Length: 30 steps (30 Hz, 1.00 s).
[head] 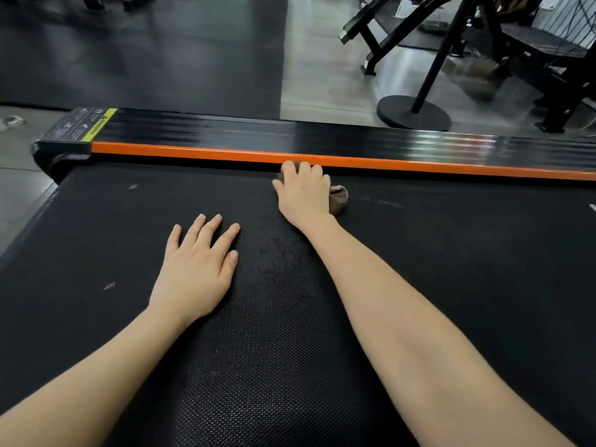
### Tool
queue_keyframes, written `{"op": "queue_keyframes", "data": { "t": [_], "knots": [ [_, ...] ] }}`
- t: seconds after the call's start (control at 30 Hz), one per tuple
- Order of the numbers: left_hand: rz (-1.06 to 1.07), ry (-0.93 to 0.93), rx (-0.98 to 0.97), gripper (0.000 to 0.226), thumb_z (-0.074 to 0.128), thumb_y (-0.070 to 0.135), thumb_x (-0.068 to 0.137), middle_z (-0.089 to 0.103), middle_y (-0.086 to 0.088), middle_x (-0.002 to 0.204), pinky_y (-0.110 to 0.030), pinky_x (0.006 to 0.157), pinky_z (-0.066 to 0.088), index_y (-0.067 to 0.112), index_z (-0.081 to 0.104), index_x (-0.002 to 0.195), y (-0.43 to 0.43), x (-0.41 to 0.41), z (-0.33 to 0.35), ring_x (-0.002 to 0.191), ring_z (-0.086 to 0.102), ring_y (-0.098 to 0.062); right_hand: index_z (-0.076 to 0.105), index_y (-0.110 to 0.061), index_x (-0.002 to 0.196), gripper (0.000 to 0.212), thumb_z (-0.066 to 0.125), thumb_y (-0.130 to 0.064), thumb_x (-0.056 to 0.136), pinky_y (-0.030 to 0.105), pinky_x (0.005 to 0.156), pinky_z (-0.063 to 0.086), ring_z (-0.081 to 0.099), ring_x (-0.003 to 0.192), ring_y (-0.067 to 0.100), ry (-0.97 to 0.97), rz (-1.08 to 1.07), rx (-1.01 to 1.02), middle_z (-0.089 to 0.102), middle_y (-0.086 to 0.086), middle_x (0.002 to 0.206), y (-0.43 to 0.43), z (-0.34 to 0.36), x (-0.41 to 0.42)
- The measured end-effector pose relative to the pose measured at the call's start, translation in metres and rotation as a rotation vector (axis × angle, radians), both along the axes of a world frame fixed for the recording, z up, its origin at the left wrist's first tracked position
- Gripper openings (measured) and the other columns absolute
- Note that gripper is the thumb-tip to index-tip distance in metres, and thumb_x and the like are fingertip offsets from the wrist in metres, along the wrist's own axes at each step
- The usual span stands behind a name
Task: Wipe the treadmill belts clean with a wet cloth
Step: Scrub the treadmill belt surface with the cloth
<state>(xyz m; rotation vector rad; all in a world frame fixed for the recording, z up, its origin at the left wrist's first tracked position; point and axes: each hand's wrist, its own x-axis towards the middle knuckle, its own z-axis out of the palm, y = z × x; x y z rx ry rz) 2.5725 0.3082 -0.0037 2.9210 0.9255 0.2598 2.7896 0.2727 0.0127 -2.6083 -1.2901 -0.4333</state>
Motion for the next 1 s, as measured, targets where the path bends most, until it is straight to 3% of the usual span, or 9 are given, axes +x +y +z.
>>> {"op": "queue_keyframes", "data": {
  "t": [0.1, 0.23, 0.37, 0.43, 0.53, 0.6, 0.67, 0.83, 1.0],
  "knots": [
    [-0.001, -0.018, -0.033, 0.071, 0.003, 0.051, 0.086, 0.029, -0.005, 0.153, -0.046, 0.116, 0.006, 0.026, 0.033, 0.146, -0.001, -0.001, 0.003, 0.145, 0.016, -0.024, 0.054, -0.015, 0.118, 0.035, 0.043, -0.042, 0.097, 0.043, 0.083, 0.038, 0.048, 0.103, 0.031, 0.014, 0.100, -0.021, 0.055, 0.013, 0.115, -0.011, -0.001, -0.007],
    [0.019, 0.007, -0.056, 0.053, 0.019, 0.041, 0.099, 0.022, -0.003, 0.156, -0.044, 0.117, 0.001, 0.025, 0.026, 0.149, 0.000, -0.001, 0.003, 0.146, 0.008, -0.021, 0.064, -0.014, 0.101, 0.037, 0.042, -0.042, 0.090, 0.041, 0.069, 0.040, 0.052, 0.085, 0.034, 0.032, 0.365, 0.058, 0.059, 0.013, 0.098, -0.079, -0.002, -0.065],
    [0.015, -0.007, -0.067, 0.051, 0.028, 0.036, 0.100, 0.022, -0.003, 0.156, -0.044, 0.117, 0.001, 0.024, 0.026, 0.149, -0.001, -0.001, 0.005, 0.146, 0.008, -0.022, 0.059, -0.018, 0.110, 0.031, 0.046, -0.039, 0.091, 0.038, 0.073, 0.038, 0.048, 0.093, 0.025, 0.156, 0.729, -0.057, 0.055, 0.009, 0.111, -0.178, 0.007, -0.133],
    [0.015, -0.008, -0.061, 0.051, 0.028, 0.035, 0.100, 0.023, -0.004, 0.156, -0.045, 0.117, 0.001, 0.023, 0.026, 0.149, -0.001, -0.001, 0.005, 0.146, 0.009, -0.023, 0.059, -0.021, 0.112, 0.031, 0.048, -0.039, 0.090, 0.037, 0.073, 0.037, 0.049, 0.093, 0.025, 0.117, 0.832, -0.098, 0.056, 0.007, 0.112, -0.184, 0.010, -0.124],
    [0.009, -0.008, -0.052, 0.050, 0.029, 0.035, 0.100, 0.023, -0.005, 0.156, -0.046, 0.117, 0.003, 0.022, 0.028, 0.148, -0.001, -0.001, 0.004, 0.145, 0.010, -0.024, 0.065, -0.024, 0.109, 0.033, 0.047, -0.041, 0.087, 0.040, 0.069, 0.039, 0.053, 0.088, 0.032, -0.041, 0.534, -0.058, 0.058, 0.009, 0.104, -0.128, 0.005, -0.075],
    [0.005, -0.010, -0.060, 0.049, 0.029, 0.034, 0.100, 0.024, -0.006, 0.155, -0.047, 0.117, 0.002, 0.022, 0.028, 0.148, -0.001, -0.001, 0.004, 0.145, 0.010, -0.024, 0.065, -0.021, 0.111, 0.030, 0.049, -0.038, 0.092, 0.043, 0.072, 0.038, 0.052, 0.091, 0.037, -0.015, 0.207, -0.005, 0.056, 0.014, 0.108, -0.093, 0.003, -0.046],
    [0.006, -0.012, -0.056, 0.049, 0.029, 0.033, 0.100, 0.024, -0.007, 0.155, -0.047, 0.117, 0.003, 0.021, 0.029, 0.148, 0.000, 0.000, 0.003, 0.145, 0.010, -0.025, 0.064, -0.017, 0.114, 0.030, 0.049, -0.035, 0.095, 0.041, 0.073, 0.035, 0.049, 0.095, 0.036, 0.014, 0.043, -0.003, 0.054, 0.017, 0.113, -0.079, -0.002, -0.047],
    [0.011, 0.017, -0.054, 0.050, 0.028, 0.033, 0.101, 0.023, -0.008, 0.155, -0.049, 0.117, 0.004, 0.020, 0.027, 0.148, -0.002, -0.001, 0.006, 0.145, 0.010, -0.026, 0.068, -0.016, 0.100, 0.033, 0.045, -0.036, 0.088, 0.038, 0.061, 0.039, 0.050, 0.078, 0.034, 0.070, 0.214, 0.071, 0.055, 0.014, 0.095, -0.131, 0.000, -0.138],
    [0.007, -0.103, -0.098, 0.047, 0.036, 0.030, 0.099, 0.033, -0.011, 0.151, -0.049, 0.116, 0.005, 0.019, 0.035, 0.145, -0.013, -0.018, 0.029, 0.143, 0.018, -0.028, 0.067, -0.020, 0.107, 0.035, 0.045, -0.038, 0.087, 0.042, 0.062, 0.046, 0.054, 0.080, 0.032, 0.174, 0.458, -0.077, 0.058, 0.011, 0.100, -0.231, 0.012, -0.216]
  ]
}}
